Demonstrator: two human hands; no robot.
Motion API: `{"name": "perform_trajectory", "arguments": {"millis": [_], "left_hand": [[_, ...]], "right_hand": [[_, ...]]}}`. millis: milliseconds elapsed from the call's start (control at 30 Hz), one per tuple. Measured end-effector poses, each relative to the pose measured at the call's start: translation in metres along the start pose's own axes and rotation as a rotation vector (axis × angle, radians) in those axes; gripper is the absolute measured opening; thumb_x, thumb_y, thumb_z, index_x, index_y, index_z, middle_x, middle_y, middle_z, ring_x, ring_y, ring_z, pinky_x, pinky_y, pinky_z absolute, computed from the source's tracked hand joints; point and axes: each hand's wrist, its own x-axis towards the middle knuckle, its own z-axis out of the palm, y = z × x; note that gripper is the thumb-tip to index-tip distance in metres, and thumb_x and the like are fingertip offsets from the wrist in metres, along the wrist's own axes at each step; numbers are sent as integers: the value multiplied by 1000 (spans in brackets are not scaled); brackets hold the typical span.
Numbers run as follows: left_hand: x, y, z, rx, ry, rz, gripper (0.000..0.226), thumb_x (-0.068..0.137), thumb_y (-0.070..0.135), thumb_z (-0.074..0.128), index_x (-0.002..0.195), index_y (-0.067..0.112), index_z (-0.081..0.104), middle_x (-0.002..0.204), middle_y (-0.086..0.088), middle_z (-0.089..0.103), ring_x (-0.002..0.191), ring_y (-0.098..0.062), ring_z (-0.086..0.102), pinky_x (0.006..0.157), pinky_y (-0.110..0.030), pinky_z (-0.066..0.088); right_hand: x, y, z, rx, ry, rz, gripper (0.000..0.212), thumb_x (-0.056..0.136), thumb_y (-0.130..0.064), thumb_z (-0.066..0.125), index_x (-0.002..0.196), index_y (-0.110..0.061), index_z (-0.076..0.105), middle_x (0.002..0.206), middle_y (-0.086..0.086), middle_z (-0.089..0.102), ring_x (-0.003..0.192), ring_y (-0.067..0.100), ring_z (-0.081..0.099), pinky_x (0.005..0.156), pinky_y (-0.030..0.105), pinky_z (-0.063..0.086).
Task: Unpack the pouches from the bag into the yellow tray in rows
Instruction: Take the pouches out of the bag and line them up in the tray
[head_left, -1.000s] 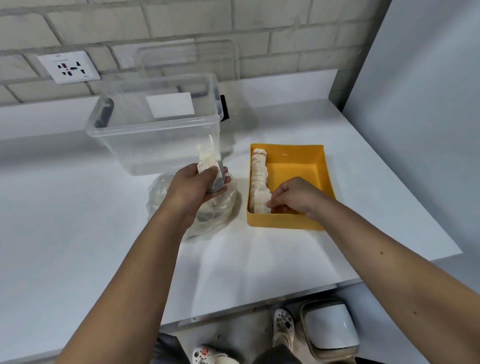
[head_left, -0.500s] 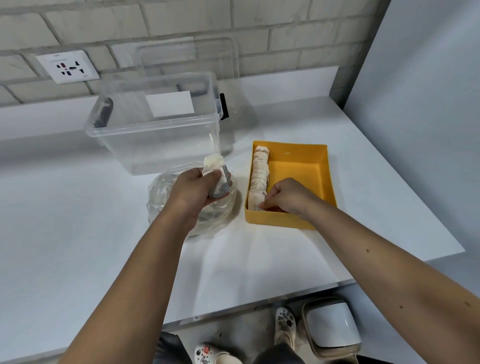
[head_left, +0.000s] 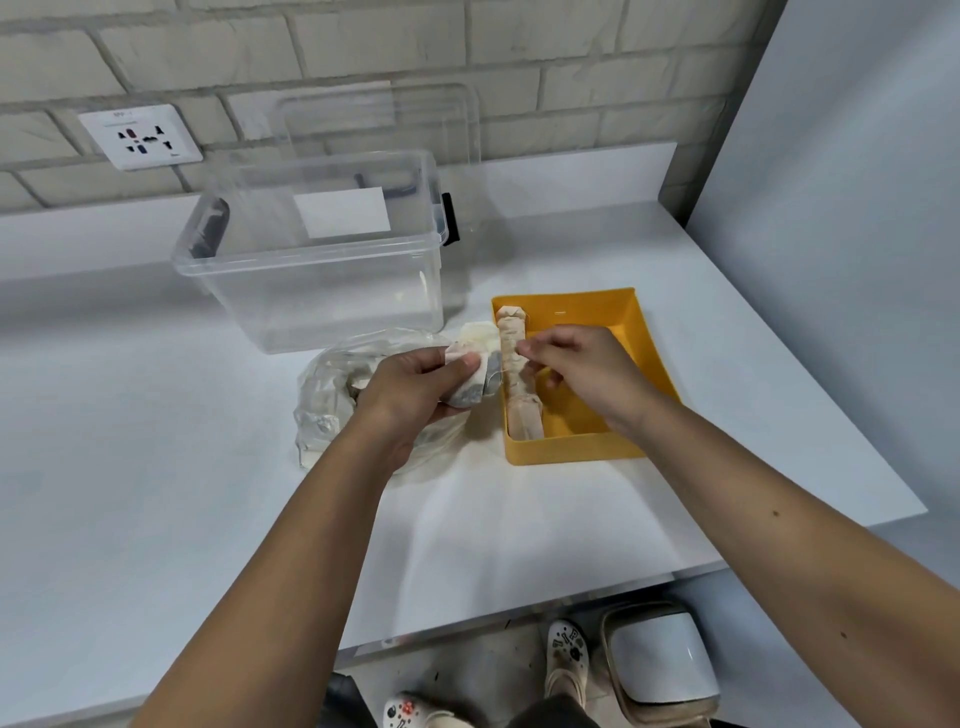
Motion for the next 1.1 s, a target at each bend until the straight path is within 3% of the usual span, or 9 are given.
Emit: {"name": "perform_trajectory", "arguments": {"millis": [67, 167, 233, 300, 400, 533, 700, 933, 1100], "left_hand": [[1, 0, 0, 5, -2, -2, 8, 89, 17, 71, 92, 12, 76, 93, -9, 77, 84, -19, 72, 85, -36, 59], [0, 1, 0, -23, -12, 4, 8, 91, 15, 69, 91, 10, 75, 91, -9, 76, 84, -20, 71, 84, -36, 60], [-1, 2, -1, -57, -14, 15, 8, 93, 12, 66, 93, 8, 73, 89, -8, 75, 84, -19, 71, 81, -35, 61], [-1, 2, -2, -89, -15, 21, 8, 95, 11, 63, 95, 7, 70, 88, -7, 75, 84, -19, 72, 79, -34, 62], [1, 2, -2, -150, -25, -2, 12, 99, 11, 58, 103, 4, 67, 90, -9, 75, 82, -19, 74, 80, -32, 61], [0, 0, 2, -205, -27, -39, 17, 102, 10, 52, 107, -2, 63, 101, -16, 74, 85, -22, 74, 83, -32, 61], [-1, -2, 5, -257, -34, -68, 26, 100, 10, 53, 118, -7, 60, 114, -23, 71, 97, -27, 72, 81, -31, 61], [1, -1, 10, -271, 23, -117, 28, 93, 22, 67, 113, 2, 66, 96, -13, 73, 77, -21, 71, 90, -41, 58], [0, 4, 11, -333, 94, -177, 20, 94, 18, 63, 108, 5, 66, 85, -10, 72, 65, -19, 69, 61, -30, 60]], "right_hand": [[-5, -14, 7, 106, -29, -40, 18, 91, -24, 67, 99, -9, 74, 81, 5, 71, 55, 1, 56, 58, 16, 47], [-7, -22, 16, 129, 118, -169, 16, 85, -29, 73, 88, -13, 73, 74, 6, 65, 63, 7, 56, 60, 27, 47], [-8, -21, 21, 70, 144, -241, 17, 80, -31, 78, 79, -15, 71, 72, 6, 65, 66, 13, 54, 64, 35, 47], [-13, -22, 27, -60, 99, -269, 18, 75, -34, 82, 78, -18, 74, 74, 1, 70, 66, 10, 58, 66, 34, 51], [-16, -24, 33, -283, 132, -239, 29, 67, -45, 85, 85, -24, 76, 75, -7, 70, 66, 5, 63, 67, 33, 56], [-15, -27, 36, -378, 142, -183, 34, 61, -51, 86, 80, -26, 74, 71, -10, 69, 72, 4, 65, 70, 34, 56], [-13, -29, 37, -331, 61, -141, 26, 64, -37, 88, 80, -23, 74, 70, -10, 68, 69, 4, 63, 71, 30, 55], [-14, -25, 35, -191, -19, -105, 14, 69, -23, 87, 74, -17, 75, 64, -11, 67, 63, 4, 60, 65, 21, 50], [-17, -24, 31, -129, -59, -103, 13, 70, -18, 86, 71, -16, 73, 67, -2, 71, 60, 8, 61, 55, 18, 46]]}}
